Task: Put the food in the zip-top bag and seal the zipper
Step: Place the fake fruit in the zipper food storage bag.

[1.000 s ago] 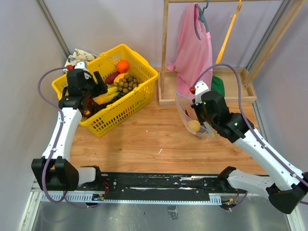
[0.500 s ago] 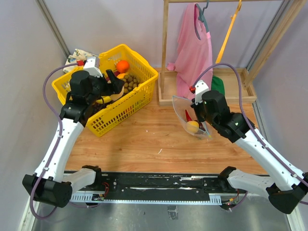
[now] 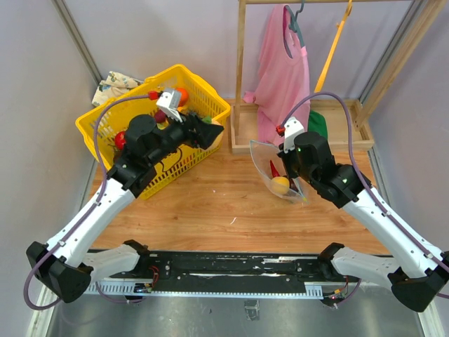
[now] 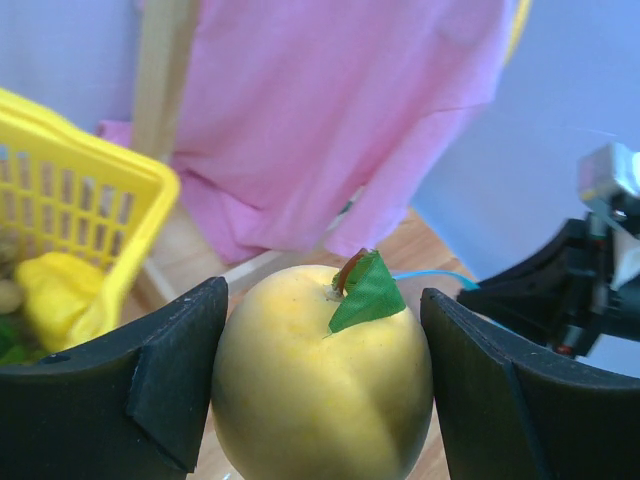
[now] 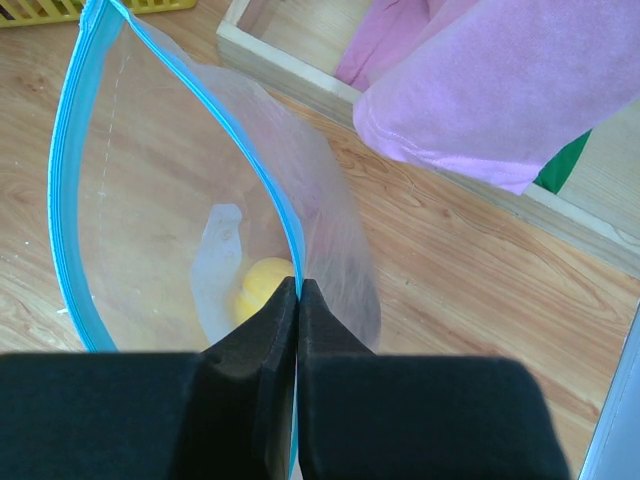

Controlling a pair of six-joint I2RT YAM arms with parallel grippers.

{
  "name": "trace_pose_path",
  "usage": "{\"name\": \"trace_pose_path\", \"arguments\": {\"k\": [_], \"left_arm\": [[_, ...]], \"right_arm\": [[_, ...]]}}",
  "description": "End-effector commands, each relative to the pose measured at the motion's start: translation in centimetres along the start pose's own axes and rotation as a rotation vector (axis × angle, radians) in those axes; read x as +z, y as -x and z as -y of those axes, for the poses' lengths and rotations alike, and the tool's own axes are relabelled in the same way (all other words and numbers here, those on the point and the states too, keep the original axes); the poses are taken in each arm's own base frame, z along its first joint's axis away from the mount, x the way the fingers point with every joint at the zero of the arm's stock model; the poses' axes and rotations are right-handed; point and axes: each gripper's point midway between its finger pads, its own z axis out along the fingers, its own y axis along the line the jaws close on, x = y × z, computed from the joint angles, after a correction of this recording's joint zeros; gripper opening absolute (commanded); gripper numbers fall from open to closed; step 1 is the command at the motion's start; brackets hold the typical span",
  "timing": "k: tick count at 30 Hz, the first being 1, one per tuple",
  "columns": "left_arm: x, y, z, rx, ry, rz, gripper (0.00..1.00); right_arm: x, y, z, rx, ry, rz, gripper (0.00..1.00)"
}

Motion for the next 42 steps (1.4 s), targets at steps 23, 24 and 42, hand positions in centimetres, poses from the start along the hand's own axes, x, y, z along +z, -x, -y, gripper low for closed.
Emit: {"name": "trace_pose_path", "arguments": {"k": [23,24,42], "left_arm": [[3.3,-2.7,12.7,-0.044,-0.377,0.293,0.41],[3.4,-3.1,12.7,-0.046,-0.365,0.304,0.41],[3.8,-9.8,11.5,0.011,-0.265,0.306,0.42]], "right_arm": [[-0.4,2.0,-1.3,0.077,0.080,0.060,0.01],[-0.4,2.1,-1.3,0.079,0.082,0.064,0.01],[-0.6,2.3,-1.4,0.087,0.088,0.078,0.01]]}}
